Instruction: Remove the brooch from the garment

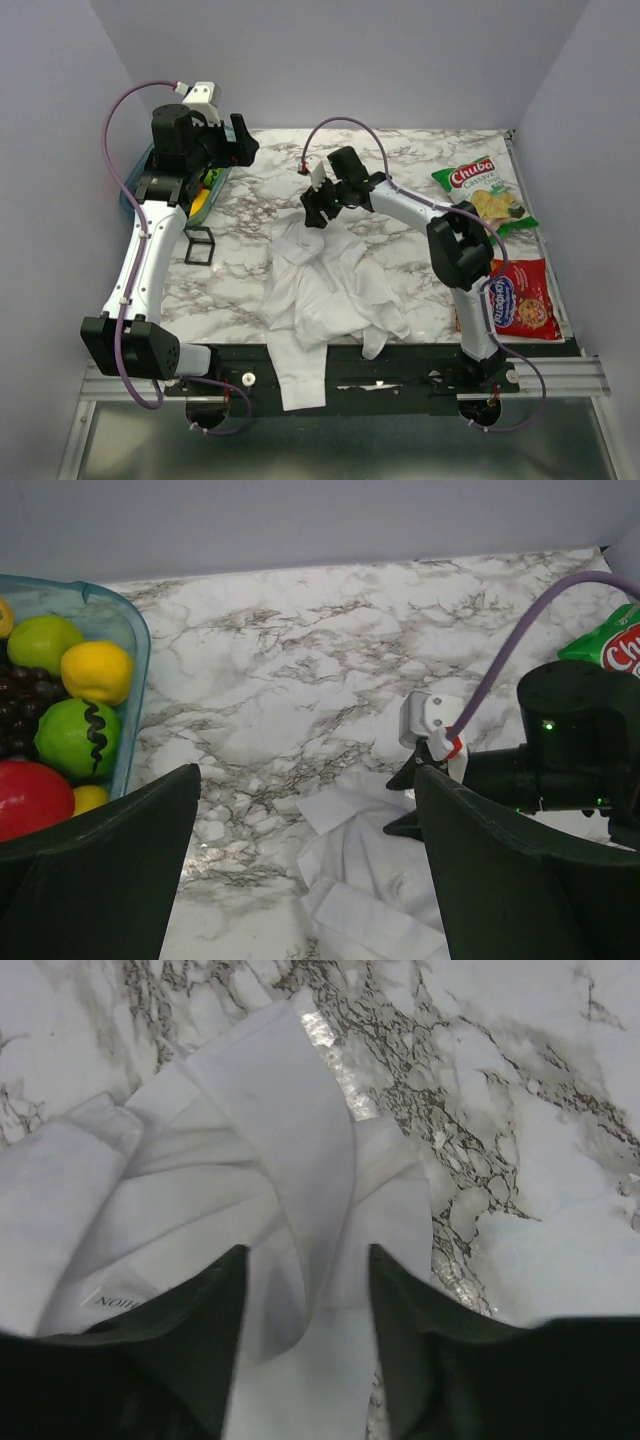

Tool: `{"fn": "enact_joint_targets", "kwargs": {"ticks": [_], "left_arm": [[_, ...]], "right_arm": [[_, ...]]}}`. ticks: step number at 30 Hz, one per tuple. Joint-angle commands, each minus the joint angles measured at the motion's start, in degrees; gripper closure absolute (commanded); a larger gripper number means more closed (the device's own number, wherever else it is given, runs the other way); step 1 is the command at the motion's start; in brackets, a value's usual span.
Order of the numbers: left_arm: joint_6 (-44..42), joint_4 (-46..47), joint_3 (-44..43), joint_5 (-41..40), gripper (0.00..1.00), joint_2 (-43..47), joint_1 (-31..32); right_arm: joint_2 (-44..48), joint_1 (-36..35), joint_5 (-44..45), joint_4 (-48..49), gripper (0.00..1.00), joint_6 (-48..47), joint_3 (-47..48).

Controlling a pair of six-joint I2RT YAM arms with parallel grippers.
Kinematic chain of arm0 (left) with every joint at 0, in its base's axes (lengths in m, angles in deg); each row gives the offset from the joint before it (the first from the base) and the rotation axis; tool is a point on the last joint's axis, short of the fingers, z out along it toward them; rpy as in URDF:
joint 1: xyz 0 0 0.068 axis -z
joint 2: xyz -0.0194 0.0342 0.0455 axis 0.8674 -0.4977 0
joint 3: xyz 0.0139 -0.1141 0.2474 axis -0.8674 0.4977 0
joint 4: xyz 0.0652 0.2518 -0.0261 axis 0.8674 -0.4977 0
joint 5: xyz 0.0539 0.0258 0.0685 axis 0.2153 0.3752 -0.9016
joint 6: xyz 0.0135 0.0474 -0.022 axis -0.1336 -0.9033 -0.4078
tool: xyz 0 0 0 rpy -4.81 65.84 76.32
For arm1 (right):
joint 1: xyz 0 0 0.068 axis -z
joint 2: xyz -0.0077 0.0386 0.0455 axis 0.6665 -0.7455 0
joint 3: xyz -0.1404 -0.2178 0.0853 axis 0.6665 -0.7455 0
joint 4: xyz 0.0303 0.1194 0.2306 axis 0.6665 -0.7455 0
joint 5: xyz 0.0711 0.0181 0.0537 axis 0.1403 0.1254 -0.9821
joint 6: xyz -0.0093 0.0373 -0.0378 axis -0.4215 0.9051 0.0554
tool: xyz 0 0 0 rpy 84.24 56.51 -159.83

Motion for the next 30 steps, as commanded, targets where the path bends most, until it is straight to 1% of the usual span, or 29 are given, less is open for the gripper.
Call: {"fn": "enact_joint_targets", "kwargs": {"ticks": [1, 2, 3, 4, 6, 7, 9, 10, 11, 14, 15, 16, 17, 18, 19, 20, 24, 26, 27, 29, 30], "left_arm": [[0.76, 0.72, 0.64, -0.76, 0.05, 1.44, -0.23], [0.76, 0.72, 0.82, -0.76, 0.05, 1.62, -0.31], [0.67, 0.72, 1.43, -0.68, 0.05, 1.88, -0.31], [0.58, 1.07, 1.78, -0.59, 0.05, 2.58, -0.49], [0.41, 1.95, 3.8, 0.64, 0.05, 3.29, -1.1], [0.32, 3.0, 4.51, 0.73, 0.05, 3.73, -1.28], [-0.03, 4.15, 6.61, 0.99, 0.05, 3.99, -1.46], [-0.12, 5.54, 7.06, 0.99, 0.05, 4.17, -1.54], [-0.12, 6.17, 7.5, 0.82, 0.05, 4.17, -1.55], [0.14, 9.07, 8.03, 0.12, 0.05, 3.99, -1.81], [0.92, 9.94, 7.59, 0.72, 0.05, 4.08, -1.98], [1.63, 11.87, 7.24, 1.43, 0.05, 4.08, -2.42], [3.55, 12.58, 6.45, 2.3, 0.05, 3.91, -2.77], [4.26, 13.03, 4.53, 2.66, 0.05, 3.65, -2.95], [4.71, 13.55, 3.56, 3.01, 0.05, 2.95, -3.04], [4.97, 13.82, 2.5, 3.54, 0.05, 2.5, -3.04], [4.89, 15.05, -0.67, 3.89, 0.05, -0.13, -3.04], [4.8, 16.36, -0.76, 4.16, 0.05, -1.8, -3.04], [4.89, 16.63, -0.67, 4.51, 0.05, -2.33, -3.04], [5.24, 17.69, -0.5, 4.86, 0.05, -4.0, -3.04], [5.41, 18.04, -0.15, 5.3, 0.05, -4.53, -3.04]], "right_arm": [[-5.32, -0.51, 1.19, -5.05, 0.61, 0.05, 8.91], [-6.81, -0.51, 1.8, -6.28, 0.74, -0.13, 10.5], [-7.09, -0.59, 2.41, -8.29, 0.92, -0.13, 13.21], [-7.01, -0.51, 2.94, -8.92, 0.98, -0.31, 14.11], [-4.55, -0.42, 4.0, -10.93, 0.99, -1.36, 15.95], [-3.5, -0.33, 3.65, -11.99, 0.99, -1.88, 19.18], [-0.17, 0.28, -0.46, -15.93, 0.99, -3.47, 25.07], [1.07, 0.63, -3.0, -17.09, 0.99, -3.82, 32.24], [2.13, 0.98, -7.47, -17.97, 0.99, -4.0, 35.7], [7.13, 2.39, -11.28, -16.85, 0.99, -4.17, 44.41], [9.41, 2.57, -10.86, -13.01, 0.99, -4.35, 43.92], [14.13, 2.57, -10.68, -10.53, 0.99, -4.7, 42.69], [16.87, 2.57, -10.68, -7.9, 0.99, -5.57, 39.03], [19.25, 2.48, -10.41, -2.48, 0.99, -5.67, 37.51], [22.49, 2.48, -10.06, -0.42, 0.99, -5.76, 36.71], [23.4, 2.39, -9.19, 0.9, 0.99, -5.67, 36.79], [23.67, 2.3, -5.15, 3.29, 0.99, -2.07, 44.6], [26.72, 2.3, -2.26, 3.55, 0.99, -1.71, 44.54], [28.57, 2.3, -1.72, 3.55, 0.99, -3.19, 42.35], [33.22, 2.48, 1.26, 3.64, 0.99, -5.83, 30.95], [37.86, 2.92, 2.93, 3.56, 0.99, -6.1, 26.55]]}}
